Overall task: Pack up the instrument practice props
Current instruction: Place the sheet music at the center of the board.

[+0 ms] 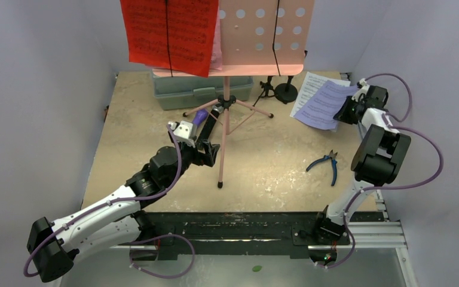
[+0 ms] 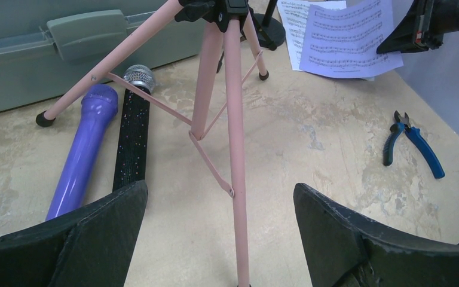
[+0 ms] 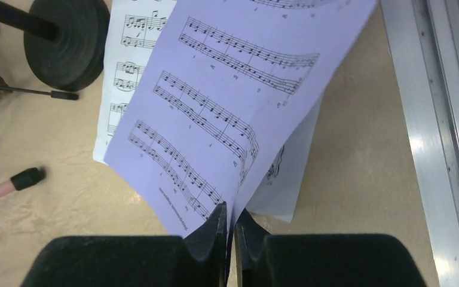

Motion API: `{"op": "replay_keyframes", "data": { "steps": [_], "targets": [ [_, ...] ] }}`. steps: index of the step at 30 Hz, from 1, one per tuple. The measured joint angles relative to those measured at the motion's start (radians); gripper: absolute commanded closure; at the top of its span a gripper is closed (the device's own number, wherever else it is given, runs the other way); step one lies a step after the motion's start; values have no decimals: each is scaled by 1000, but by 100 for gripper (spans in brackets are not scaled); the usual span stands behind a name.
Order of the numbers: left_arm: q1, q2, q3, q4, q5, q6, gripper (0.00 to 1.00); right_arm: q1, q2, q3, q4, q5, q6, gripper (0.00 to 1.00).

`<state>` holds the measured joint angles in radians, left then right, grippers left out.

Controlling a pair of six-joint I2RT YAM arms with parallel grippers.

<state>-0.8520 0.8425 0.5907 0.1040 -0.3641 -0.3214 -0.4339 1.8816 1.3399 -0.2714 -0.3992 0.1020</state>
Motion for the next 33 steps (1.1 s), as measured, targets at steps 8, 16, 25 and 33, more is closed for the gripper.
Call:
{"op": "replay_keyframes", "data": {
  "steps": [8, 16, 25, 33],
  "targets": [
    [0, 0, 0, 0, -2, 0, 8, 99, 66, 106, -72, 92, -194, 89],
    [0, -2, 0, -1, -6, 0, 8, 119, 95, 204, -88, 182, -293, 86],
    [0, -2, 0, -1, -8, 0, 8, 117, 148, 232, -106, 252, -362, 58],
    [0, -4, 0, -2, -8, 0, 8, 117, 133, 218, -91, 278, -386, 27]
  ]
}}
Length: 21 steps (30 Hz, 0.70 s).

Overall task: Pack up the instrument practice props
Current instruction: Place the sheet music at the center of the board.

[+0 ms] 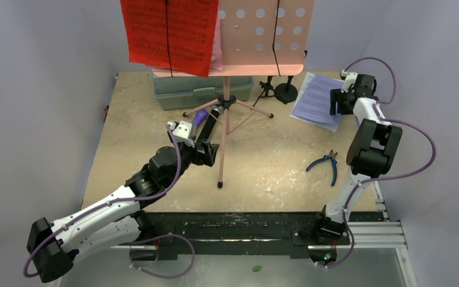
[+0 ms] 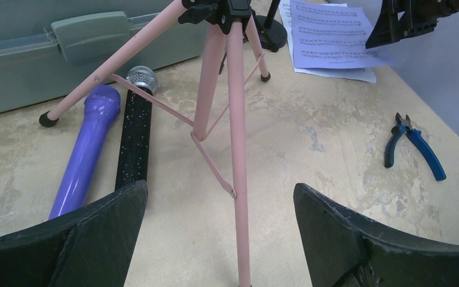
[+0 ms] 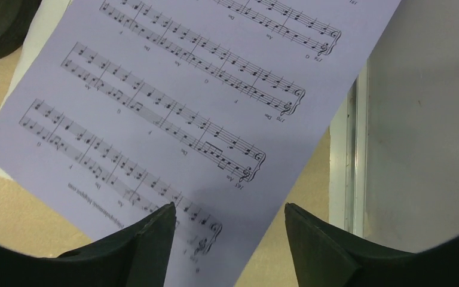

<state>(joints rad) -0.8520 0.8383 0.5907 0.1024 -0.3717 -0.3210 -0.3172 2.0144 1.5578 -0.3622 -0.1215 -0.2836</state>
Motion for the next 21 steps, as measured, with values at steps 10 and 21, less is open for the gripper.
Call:
{"op": "replay_keyframes", "data": {
  "steps": [10, 21],
  "targets": [
    [0, -8, 0, -13, 1, 0, 8, 0, -214, -142, 23, -12, -2, 21],
    [0, -33, 0, -24, 12, -1, 8, -2, -483, -233, -77, -309, -40, 20]
  ]
}}
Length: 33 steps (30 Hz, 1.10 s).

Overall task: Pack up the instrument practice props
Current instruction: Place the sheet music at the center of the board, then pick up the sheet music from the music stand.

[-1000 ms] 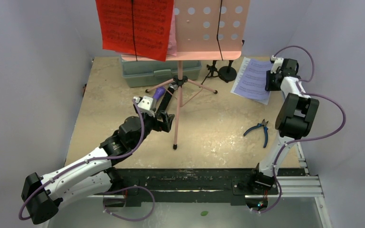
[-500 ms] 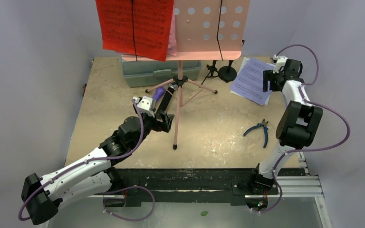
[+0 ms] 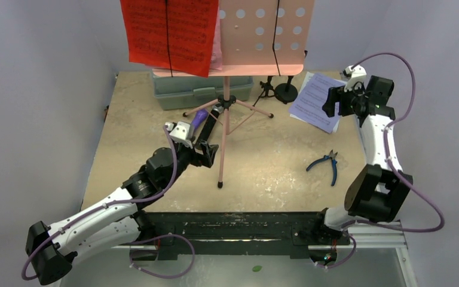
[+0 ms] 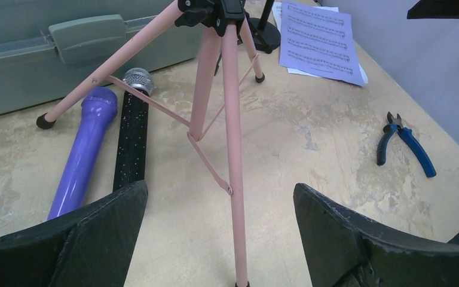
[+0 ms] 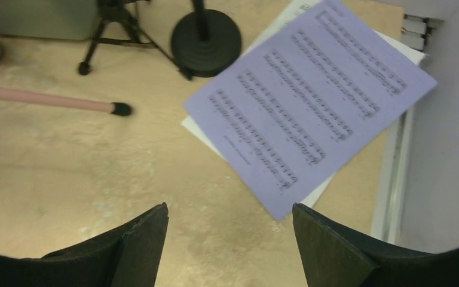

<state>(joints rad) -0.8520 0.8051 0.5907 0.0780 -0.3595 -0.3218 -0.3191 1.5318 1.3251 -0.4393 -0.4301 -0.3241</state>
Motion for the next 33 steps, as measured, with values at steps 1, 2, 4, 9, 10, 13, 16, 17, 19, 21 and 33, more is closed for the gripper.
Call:
{"op": "replay_keyframes", "data": {
  "steps": [1, 2, 4, 9, 10, 13, 16, 17, 19, 21, 33],
  "targets": [
    [0, -3, 0, -1, 5, 0, 8, 0, -32, -11, -10, -36, -3, 20],
    [0, -6, 0, -3, 8, 0, 8, 0, -64, -23, -19, -72, -6, 20],
    [0, -14, 0, -10, 16, 0, 8, 0, -121, -39, -29, -137, -8, 18],
    [0, -33, 3, -35, 37, -1, 8, -1, -278, -104, -36, -278, -11, 16],
    [0, -36, 6, -42, 42, -1, 8, -1, -309, -122, -36, -306, -11, 16],
    [0, -40, 20, -61, 53, -2, 8, -1, -380, -176, -32, -379, -12, 16],
    [0, -41, 48, -81, 67, -9, 8, -1, -423, -250, -26, -454, -19, 15],
    [0, -41, 60, -93, 70, -10, 8, -1, -427, -269, -24, -476, -21, 15],
    [0, -40, 85, -117, 77, -11, 6, -2, -427, -298, -19, -512, -25, 15],
    [0, -40, 120, -143, 90, -12, 4, -3, -426, -322, -19, -545, -27, 15],
    [0, -17, 396, -318, 156, -27, 1, -8, -426, -367, -18, -644, -74, 15]
  ]
}}
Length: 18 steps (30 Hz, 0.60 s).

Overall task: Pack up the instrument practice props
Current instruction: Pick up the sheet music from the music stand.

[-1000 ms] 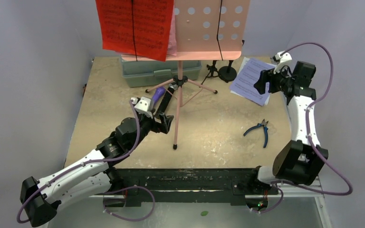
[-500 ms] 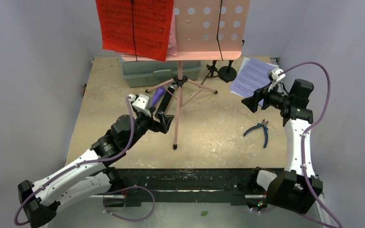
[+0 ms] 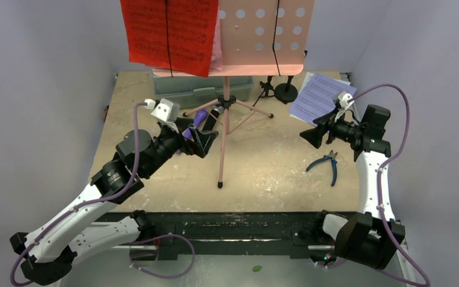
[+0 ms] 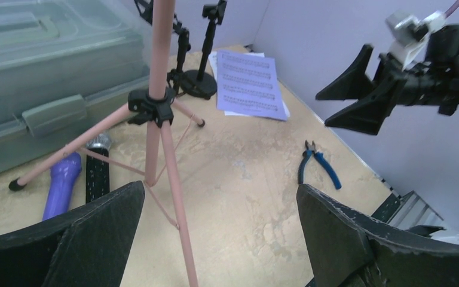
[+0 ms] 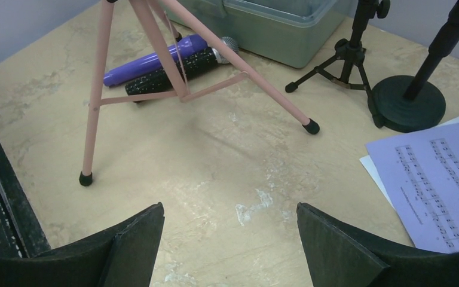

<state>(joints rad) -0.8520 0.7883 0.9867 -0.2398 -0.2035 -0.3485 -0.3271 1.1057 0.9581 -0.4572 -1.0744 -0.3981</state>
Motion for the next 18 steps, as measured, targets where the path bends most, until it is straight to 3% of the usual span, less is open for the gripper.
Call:
{"op": "replay_keyframes", "data": {
  "steps": [11, 18],
  "targets": [
    [0, 104, 353, -127, 36, 31, 3, -1, 0, 2, -81, -19, -103, 15],
    [0, 296, 652, -250, -14, 72, 5, -1, 0, 21, -155, -40, -156, 15]
  ]
}}
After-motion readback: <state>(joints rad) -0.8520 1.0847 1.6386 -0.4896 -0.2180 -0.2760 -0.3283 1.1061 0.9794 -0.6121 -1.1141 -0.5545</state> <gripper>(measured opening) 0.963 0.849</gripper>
